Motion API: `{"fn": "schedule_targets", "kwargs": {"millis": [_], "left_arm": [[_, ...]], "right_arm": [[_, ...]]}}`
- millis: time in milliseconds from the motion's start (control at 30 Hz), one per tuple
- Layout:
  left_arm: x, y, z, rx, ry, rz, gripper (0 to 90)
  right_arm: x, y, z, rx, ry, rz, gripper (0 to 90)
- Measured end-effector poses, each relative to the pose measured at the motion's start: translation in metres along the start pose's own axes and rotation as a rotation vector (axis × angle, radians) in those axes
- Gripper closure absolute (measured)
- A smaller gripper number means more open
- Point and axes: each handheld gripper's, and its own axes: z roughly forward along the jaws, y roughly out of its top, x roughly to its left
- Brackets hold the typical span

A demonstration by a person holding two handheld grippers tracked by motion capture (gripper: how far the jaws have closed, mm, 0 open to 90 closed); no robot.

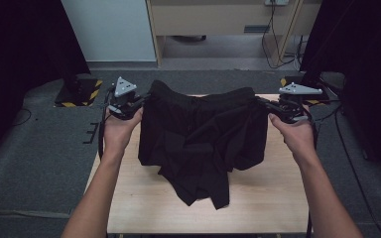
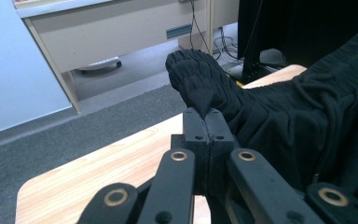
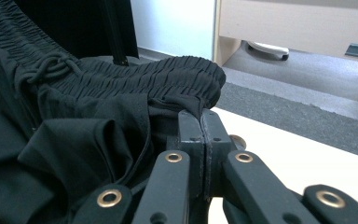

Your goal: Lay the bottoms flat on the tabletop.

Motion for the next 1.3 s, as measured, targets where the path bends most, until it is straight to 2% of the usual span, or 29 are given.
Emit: {"fn": "schedule_targets", "kwargs": {"millis": [267,800,1300], "left_arm": [[0.006,0.001,-0.004,-0.015,0.01,-0.017,89.4],[0.009,0.007,-0.008,-0.027,0.014,-0.024,89.4],[0.011,0.028,-0.009,-0.04,0.018,-0.013,89.4]], "right_arm": [[0.002,0.008,-0.003,-0.017,-0.002,0.001,89.2],[0.002,0.018,-0.007,-0.038,-0.007,-0.001,89.2],[0.001,0.043,-0.019,-0.068,-0.016,-0.019,89.2]]}}
